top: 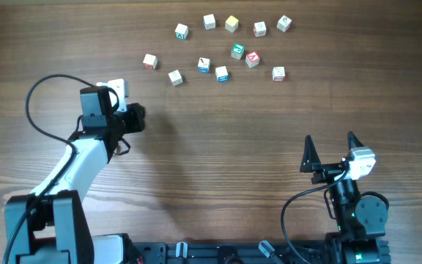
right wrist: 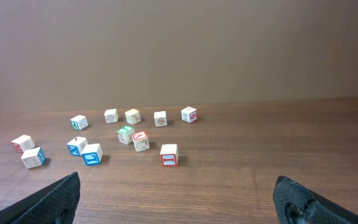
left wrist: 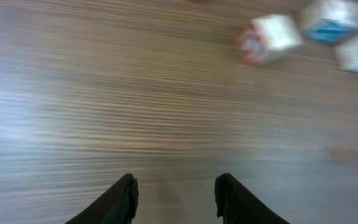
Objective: Form a horizontal line
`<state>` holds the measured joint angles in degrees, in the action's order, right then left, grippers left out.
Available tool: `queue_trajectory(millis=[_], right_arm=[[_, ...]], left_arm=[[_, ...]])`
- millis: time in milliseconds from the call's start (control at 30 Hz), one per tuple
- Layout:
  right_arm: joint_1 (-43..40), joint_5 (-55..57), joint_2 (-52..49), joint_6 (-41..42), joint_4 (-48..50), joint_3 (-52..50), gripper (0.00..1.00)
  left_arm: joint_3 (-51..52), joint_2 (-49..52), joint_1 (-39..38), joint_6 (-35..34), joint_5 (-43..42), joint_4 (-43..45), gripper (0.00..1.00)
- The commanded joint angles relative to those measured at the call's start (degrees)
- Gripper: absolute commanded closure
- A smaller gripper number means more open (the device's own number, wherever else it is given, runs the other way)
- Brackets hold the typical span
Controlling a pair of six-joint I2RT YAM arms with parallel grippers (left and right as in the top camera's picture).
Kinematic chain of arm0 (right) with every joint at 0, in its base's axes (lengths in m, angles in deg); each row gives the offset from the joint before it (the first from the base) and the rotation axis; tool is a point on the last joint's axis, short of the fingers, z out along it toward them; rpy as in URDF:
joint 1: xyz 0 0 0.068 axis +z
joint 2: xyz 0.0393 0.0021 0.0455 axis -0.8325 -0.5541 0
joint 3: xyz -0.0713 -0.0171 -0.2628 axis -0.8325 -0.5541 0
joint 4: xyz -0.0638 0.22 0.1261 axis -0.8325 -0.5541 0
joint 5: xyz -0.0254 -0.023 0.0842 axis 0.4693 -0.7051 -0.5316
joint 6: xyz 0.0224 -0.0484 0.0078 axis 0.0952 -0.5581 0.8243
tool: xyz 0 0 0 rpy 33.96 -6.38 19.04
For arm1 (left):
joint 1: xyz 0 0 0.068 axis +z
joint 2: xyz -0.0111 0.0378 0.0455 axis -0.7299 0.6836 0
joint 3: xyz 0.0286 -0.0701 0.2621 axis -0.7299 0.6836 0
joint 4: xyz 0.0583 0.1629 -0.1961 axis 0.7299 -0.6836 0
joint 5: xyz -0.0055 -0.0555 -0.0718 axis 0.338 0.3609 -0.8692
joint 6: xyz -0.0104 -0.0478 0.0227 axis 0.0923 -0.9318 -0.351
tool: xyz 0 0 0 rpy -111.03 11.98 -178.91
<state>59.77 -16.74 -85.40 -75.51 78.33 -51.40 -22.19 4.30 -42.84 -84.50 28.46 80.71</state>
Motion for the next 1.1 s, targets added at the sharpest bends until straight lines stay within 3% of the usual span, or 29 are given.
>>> queue_trajectory(millis=[0, 233, 600, 667, 700, 733, 867, 1033, 1067], right_arm=[[-0.3, -0.7, 0.3, -1.0, 0.2, 0.0, 0.0], [-0.3, -0.7, 0.3, -1.0, 0.2, 0.0, 0.01], [-0.3, -1.6, 0.3, 0.3, 0.4, 0.0, 0.0], [-0.3, -3.0, 0.3, 7.5, 0.4, 0.0, 0.0], [-0.3, -5.1, 0.2, 17.3, 0.5, 0.0, 0.0], [-0.3, -7.8, -0.1, 30.8, 0.7, 0.0, 0.0], [-0.3, -12.7, -2.2, 55.9, 1.2, 0.0, 0.0], [-0.3, -16.0, -5.8, 72.2, 1.8, 0.0, 0.0], [-0.3, -18.3, -6.4, 71.4, 2.9, 0.0, 0.0]], left_arm=[[0.4, -2.2, 0.2, 0.1, -17.2, -1.9, 0.57], [0.4, -18.3, 0.3, -0.1, -22.0, -8.1, 0.57], [0.4, -46.9, 0.3, -0.1, -16.5, -16.2, 0.3], [0.4, -48.9, 0.3, -0.1, -15.7, -17.8, 0.26], [0.4, -49.7, 0.3, -0.1, -15.5, -18.9, 0.24], [0.4, -50.2, 0.3, -0.1, -15.5, -20.1, 0.0], [0.4, -50.1, 0.3, -0.1, -15.5, -22.1, 0.0], [0.4, -50.1, 0.3, -0.1, -15.5, -24.1, 0.0], [0.4, -50.1, 0.3, -0.1, -15.5, -24.7, 0.0]])
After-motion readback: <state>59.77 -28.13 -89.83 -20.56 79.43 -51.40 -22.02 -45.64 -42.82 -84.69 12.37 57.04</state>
